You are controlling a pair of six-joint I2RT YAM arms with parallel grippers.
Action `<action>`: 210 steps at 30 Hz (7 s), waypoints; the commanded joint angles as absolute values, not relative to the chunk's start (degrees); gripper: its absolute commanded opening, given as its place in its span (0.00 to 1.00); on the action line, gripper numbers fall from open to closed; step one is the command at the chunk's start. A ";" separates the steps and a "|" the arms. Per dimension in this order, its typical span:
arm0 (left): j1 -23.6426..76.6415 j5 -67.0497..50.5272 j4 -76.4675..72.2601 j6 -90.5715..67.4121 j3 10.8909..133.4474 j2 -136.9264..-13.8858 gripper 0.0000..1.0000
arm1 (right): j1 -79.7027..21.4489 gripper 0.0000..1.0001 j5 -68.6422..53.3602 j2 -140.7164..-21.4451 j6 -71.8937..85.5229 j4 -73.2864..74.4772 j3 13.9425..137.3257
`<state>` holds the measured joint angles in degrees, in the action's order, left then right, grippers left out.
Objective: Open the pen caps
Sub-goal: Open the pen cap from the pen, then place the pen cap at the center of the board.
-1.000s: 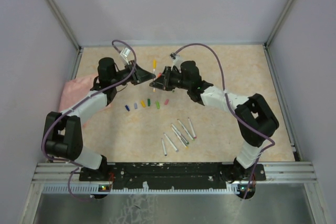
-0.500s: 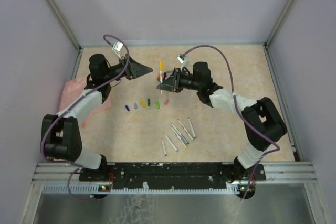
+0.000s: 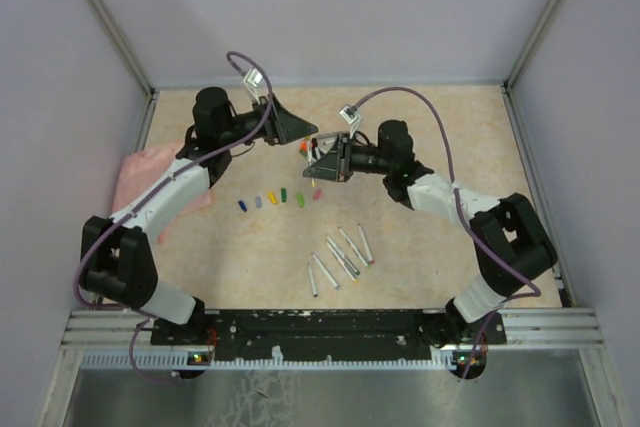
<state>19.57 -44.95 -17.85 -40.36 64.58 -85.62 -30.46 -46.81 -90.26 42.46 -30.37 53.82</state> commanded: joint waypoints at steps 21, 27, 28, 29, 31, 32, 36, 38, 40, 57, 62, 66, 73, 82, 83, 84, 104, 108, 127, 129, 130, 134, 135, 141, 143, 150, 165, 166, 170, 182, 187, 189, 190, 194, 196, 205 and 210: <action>23.37 -40.92 -23.89 -44.42 64.54 -85.58 0.00 | -27.98 0.50 -49.51 -82.37 41.13 -31.11 52.73; 24.68 -39.09 -30.57 -46.74 61.18 -84.43 0.00 | -27.51 0.50 -47.84 -81.94 47.37 -37.36 51.80; 24.95 -38.76 -31.22 -47.00 60.91 -84.38 0.00 | -27.51 0.50 -47.69 -82.10 48.46 -39.01 51.63; 25.22 -38.42 -31.94 -47.35 60.67 -84.30 0.00 | -27.51 0.50 -47.64 -82.29 49.34 -39.78 51.50; 25.64 -37.68 -33.93 -47.97 60.03 -84.12 0.00 | -27.52 0.49 -47.70 -82.87 50.22 -40.19 51.50; 25.85 -37.25 -34.49 -48.13 59.77 -84.05 0.00 | -27.51 0.49 -47.72 -82.96 50.39 -40.25 51.50; 27.00 -35.77 -35.91 -48.40 59.14 -84.03 0.00 | -27.51 0.47 -47.65 -82.91 50.54 -39.75 51.34; 27.24 -35.41 -36.95 -48.97 58.71 -84.19 0.00 | -27.51 0.41 -47.95 -82.92 50.49 -39.51 51.31; 27.47 -34.89 -38.10 -49.70 58.26 -84.41 0.00 | -27.51 0.35 -48.51 -82.96 50.38 -39.23 51.28; 25.65 -22.78 -42.98 -45.45 66.75 -88.50 0.00 | -27.54 0.00 -53.55 -79.29 49.88 -38.49 45.88; 24.04 -21.47 -42.81 -45.56 72.40 -91.93 0.00 | -27.53 0.00 -53.83 -77.69 49.61 -38.51 44.06; 22.87 -23.00 -41.73 -45.63 75.01 -93.00 0.00 | -27.21 0.00 -53.62 -76.98 48.17 -36.80 44.69; 22.83 -23.30 -32.75 -41.09 71.93 -89.22 0.00 | -25.02 0.00 -51.49 -73.97 39.41 -25.56 45.82; 19.82 -25.57 -28.79 -42.03 56.43 -79.94 0.00 | -21.94 0.00 -43.64 -69.09 23.91 -2.99 48.76; 18.91 -26.15 -29.54 -43.38 54.58 -79.11 0.00 | -21.55 0.00 -43.21 -68.84 23.58 -2.15 48.63; 18.04 -26.34 -29.58 -44.15 53.21 -78.22 0.00 | -21.13 0.00 -42.82 -68.67 23.29 -1.35 48.61; 30.64 -13.36 -1.58 -26.38 53.61 -70.36 0.00 | -20.21 0.00 -30.26 -67.08 18.54 12.37 50.22; 32.73 -13.38 0.23 -26.24 53.15 -69.46 0.00 | -20.22 0.00 -28.14 -65.99 19.29 13.10 49.37; 35.51 -12.44 1.30 -28.75 53.29 -73.50 0.00 | -20.21 0.00 -24.16 -65.60 18.57 9.14 45.64; 35.98 -10.75 1.94 -29.67 53.75 -73.85 0.00 | -20.24 0.00 -23.79 -64.43 18.98 8.01 44.52; 36.18 -9.67 3.09 -30.27 54.05 -74.06 0.00 | -20.22 0.00 -23.70 -63.93 19.25 7.47 44.05; 36.47 -7.19 3.89 -31.53 53.13 -74.82 0.00 | -20.24 0.00 -23.10 -60.91 20.64 4.01 40.01; 36.47 -6.74 4.52 -32.09 53.28 -74.91 0.00 | -20.22 0.00 -22.78 -60.08 21.23 3.34 39.36; 36.54 -4.66 7.72 -34.60 56.01 -74.52 0.00 | -20.21 0.00 -22.49 -56.50 22.64 -0.54 34.46; 36.48 -4.00 10.20 -33.56 57.85 -74.53 0.00 | -20.21 0.00 -22.35 -55.90 22.44 -0.57 34.11; 36.47 -2.22 18.29 -24.06 64.92 -76.74 0.00 | -20.21 0.00 -20.17 -55.17 21.98 1.95 34.89; 36.41 -12.14 10.02 -19.53 61.41 -79.68 0.00 | -20.24 0.00 -13.70 -56.82 21.62 19.02 42.21; 36.46 -12.86 9.03 -20.39 61.03 -79.94 0.00 | -20.22 0.00 -13.82 -57.25 20.75 19.46 42.53; 36.71 -13.27 6.38 -24.92 59.95 -82.95 0.00 | -20.21 0.00 -15.50 -58.60 18.02 18.22 42.42; 42.47 -0.41 14.12 -34.56 67.03 -96.51 0.00 | -20.13 0.00 -16.22 -60.47 15.54 9.59 38.75; 44.41 7.86 24.86 -34.63 77.07 -104.23 0.00 | -20.13 0.00 -15.99 -59.39 15.72 6.97 36.02; 44.56 8.86 27.27 -34.83 80.49 -107.21 0.00 | -20.00 0.00 -14.71 -58.77 16.13 6.10 34.58; 44.56 9.08 28.16 -35.14 82.14 -108.65 0.00 | -19.89 0.00 -14.52 -58.53 16.43 5.50 33.88; 44.62 9.87 30.66 -35.84 87.92 -114.13 0.00 | -19.69 0.00 -14.43 -59.24 16.64 3.27 32.13; 44.64 9.65 31.44 -35.74 90.86 -116.89 0.00 | -19.54 0.00 -14.41 -60.33 16.44 2.41 31.86; 44.56 8.03 36.08 -34.76 102.26 -127.41 0.03 | -18.98 0.00 -17.17 -66.17 16.69 1.88 32.64; 44.56 7.08 35.52 -35.57 102.13 -128.62 0.13 | -18.96 0.00 -18.86 -67.40 16.44 1.73 32.67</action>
<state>44.27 7.86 33.78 -34.96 100.47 -127.42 -19.68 -16.84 -66.87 16.69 5.34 31.38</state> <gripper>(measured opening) 0.129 0.078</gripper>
